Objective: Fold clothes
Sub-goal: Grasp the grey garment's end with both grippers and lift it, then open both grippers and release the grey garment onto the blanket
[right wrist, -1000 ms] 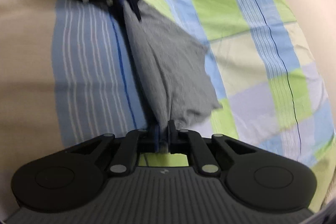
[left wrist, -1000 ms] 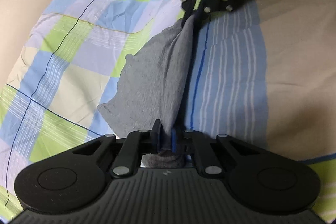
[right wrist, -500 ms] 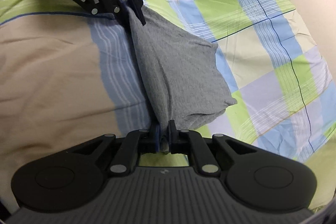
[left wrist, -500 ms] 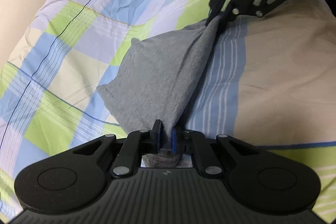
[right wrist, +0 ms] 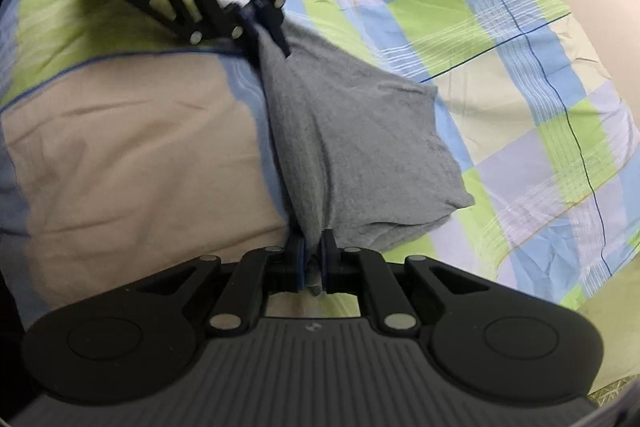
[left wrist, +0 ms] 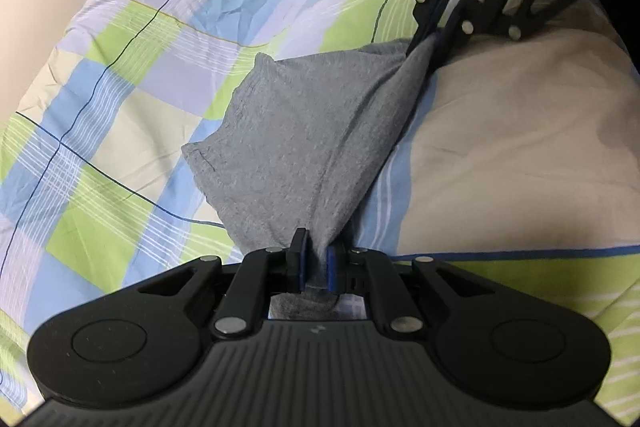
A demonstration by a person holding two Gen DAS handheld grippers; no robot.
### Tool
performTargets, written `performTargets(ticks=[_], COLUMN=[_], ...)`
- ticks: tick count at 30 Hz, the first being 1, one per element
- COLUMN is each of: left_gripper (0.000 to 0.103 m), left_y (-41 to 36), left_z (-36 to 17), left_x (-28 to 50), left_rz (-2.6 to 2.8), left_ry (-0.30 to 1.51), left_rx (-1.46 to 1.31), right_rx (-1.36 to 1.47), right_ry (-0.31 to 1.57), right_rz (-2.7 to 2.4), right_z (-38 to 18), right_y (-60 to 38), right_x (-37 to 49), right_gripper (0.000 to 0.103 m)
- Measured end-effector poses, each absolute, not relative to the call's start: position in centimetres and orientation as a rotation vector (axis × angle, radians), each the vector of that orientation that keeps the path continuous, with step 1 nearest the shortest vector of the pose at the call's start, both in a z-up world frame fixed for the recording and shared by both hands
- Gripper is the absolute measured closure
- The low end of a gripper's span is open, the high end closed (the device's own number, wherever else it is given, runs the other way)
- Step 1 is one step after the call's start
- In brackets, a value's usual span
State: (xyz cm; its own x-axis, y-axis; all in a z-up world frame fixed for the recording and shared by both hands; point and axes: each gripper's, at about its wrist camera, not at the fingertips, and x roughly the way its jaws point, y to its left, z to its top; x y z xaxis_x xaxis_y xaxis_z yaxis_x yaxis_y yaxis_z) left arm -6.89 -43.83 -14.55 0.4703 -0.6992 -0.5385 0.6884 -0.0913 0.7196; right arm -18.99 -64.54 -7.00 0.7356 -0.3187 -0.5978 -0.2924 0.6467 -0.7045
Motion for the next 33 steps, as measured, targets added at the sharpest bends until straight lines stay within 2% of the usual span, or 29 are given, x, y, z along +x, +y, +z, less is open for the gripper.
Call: performTargets(ticks=[5,10,13,17,21,22,24,25,28,33], left_gripper=[0.095,0.094,0.082,0.065,0.065,0.064,0.063,0.063,0.063,0.064], left_y=[-41.4,-39.8,-39.6,-38.4,-36.1,-35.2,-33.9,-33.5,-32.9,-34.0], left_z=[-13.7,-15.0,-14.5,-13.5,-11.3,-10.4,-9.0,-8.5,-8.5,-11.4], left_x=[-8.4,-8.8,-8.9,-8.9,-7.9,-7.2,-5.7,-4.9,-2.8,-0.7], left_rz=[-1.173,-1.166,-1.159,-1.130,-1.101,-1.093,-1.087,-1.089,-1.115,-1.053], left_ry=[-0.010,0.001,0.008,0.049,0.214,0.299,0.459,0.534,0.755,0.993], left_rx=[1.197,1.213,1.195,1.158,0.947,0.823,0.570,0.442,0.087,-0.193], right_rx=[-0.812,-0.771,-0.738,-0.751,-0.654,-0.627,-0.548,-0.521,-0.475,-0.452], right_ry=[0.785,0.797,0.801,0.813,0.812,0.797,0.748,0.731,0.712,0.674], right_rz=[0.001,0.008,-0.030,-0.036,0.003,0.004,0.002,0.004,0.015,0.081], right_z=[-5.4,-6.0,-6.0,-5.4,-3.2,-2.5,-0.3,0.5,2.5,5.0], right_y=[-63.4,-61.0,-60.3,-60.1,-60.7,-61.1,-63.0,-64.0,-67.2,-71.5], right_x=[-20.6,-22.2,-22.0,-22.5,-24.6,-25.1,-26.0,-25.9,-24.2,-19.6], right_gripper=[0.097,0.097,0.097,0.089,0.087,0.085,0.072,0.069,0.066,0.057])
